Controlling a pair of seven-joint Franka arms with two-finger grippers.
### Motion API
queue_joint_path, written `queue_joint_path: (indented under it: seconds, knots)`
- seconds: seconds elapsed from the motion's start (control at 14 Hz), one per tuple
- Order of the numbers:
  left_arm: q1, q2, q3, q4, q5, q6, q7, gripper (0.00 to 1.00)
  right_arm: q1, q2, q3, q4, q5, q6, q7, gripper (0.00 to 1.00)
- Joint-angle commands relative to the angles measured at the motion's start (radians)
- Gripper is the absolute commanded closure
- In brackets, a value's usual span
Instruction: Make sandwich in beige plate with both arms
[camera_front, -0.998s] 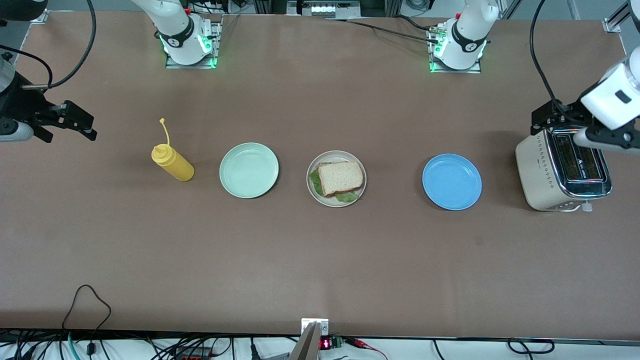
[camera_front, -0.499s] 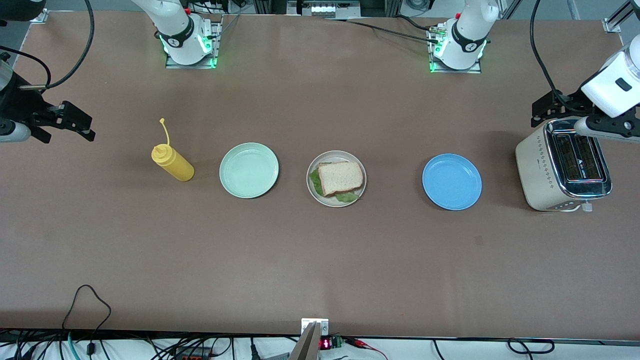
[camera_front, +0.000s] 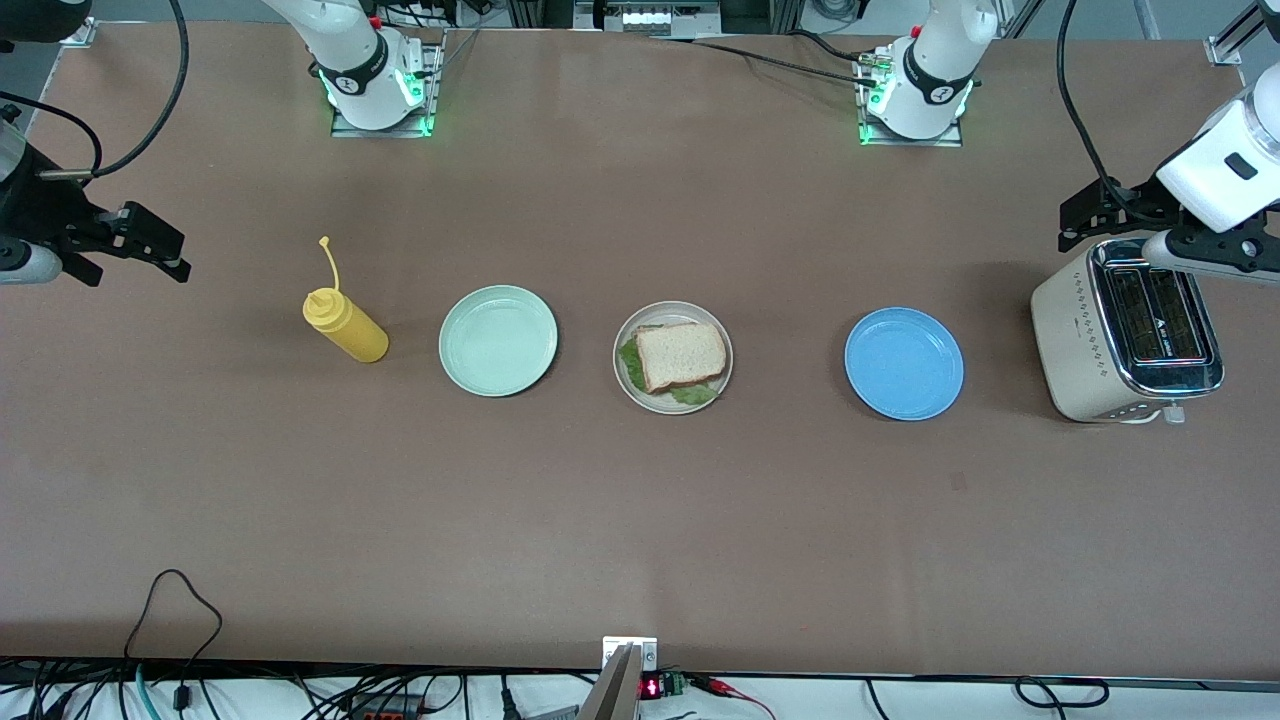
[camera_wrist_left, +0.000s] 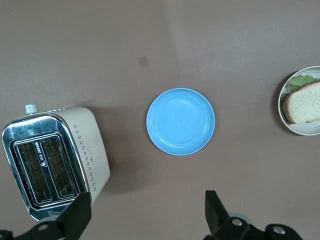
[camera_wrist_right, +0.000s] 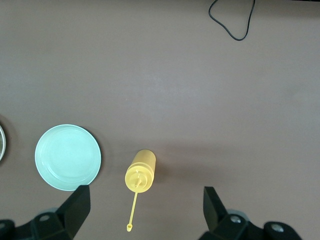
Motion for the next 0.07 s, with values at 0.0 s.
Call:
queue_joint_path:
  seconds: [0.0]
  knots:
    - [-0.005,-0.017,-0.003,-0.004,0.012,-0.013,-0.005,0.0,-0.003,0.005,-0.001,0.022,-0.006,-0.021,-0.002,0.0]
